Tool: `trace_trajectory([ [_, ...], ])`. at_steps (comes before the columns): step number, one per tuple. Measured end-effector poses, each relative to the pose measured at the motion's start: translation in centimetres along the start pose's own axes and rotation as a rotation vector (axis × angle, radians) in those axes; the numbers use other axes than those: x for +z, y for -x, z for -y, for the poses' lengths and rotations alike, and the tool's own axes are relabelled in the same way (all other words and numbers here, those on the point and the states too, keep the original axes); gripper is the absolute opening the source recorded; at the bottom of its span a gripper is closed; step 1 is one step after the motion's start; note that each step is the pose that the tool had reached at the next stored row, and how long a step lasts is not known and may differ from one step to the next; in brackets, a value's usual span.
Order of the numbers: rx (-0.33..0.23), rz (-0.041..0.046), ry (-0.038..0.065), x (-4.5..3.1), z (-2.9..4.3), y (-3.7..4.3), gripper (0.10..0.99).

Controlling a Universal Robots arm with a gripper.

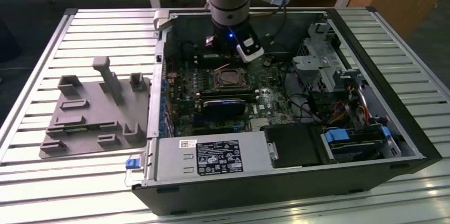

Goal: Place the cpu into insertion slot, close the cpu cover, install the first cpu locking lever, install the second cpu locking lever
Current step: 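Install the first cpu locking lever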

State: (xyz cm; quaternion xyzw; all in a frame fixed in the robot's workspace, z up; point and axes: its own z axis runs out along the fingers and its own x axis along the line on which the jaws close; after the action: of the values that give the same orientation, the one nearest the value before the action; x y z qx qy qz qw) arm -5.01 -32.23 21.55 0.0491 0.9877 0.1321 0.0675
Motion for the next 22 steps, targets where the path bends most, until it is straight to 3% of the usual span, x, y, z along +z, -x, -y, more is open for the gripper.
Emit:
trace_trajectory([
  [2, -0.002, 0.0059, -0.003, 0.19, -0.03, -0.26, 0.102],
  [6, -0.003, 0.0091, -0.003, 0.51, -0.11, -0.67, 0.102],
  [12, 0.023, 0.0163, -0.007, 0.77, -0.36, -0.75, 0.102],
  [18, 0.111, 0.0410, -0.018, 0.97, -0.33, -0.78, 0.102],
  [22, 0.142, 0.0504, -0.023, 1.12, -0.39, -0.81, 0.102],
])
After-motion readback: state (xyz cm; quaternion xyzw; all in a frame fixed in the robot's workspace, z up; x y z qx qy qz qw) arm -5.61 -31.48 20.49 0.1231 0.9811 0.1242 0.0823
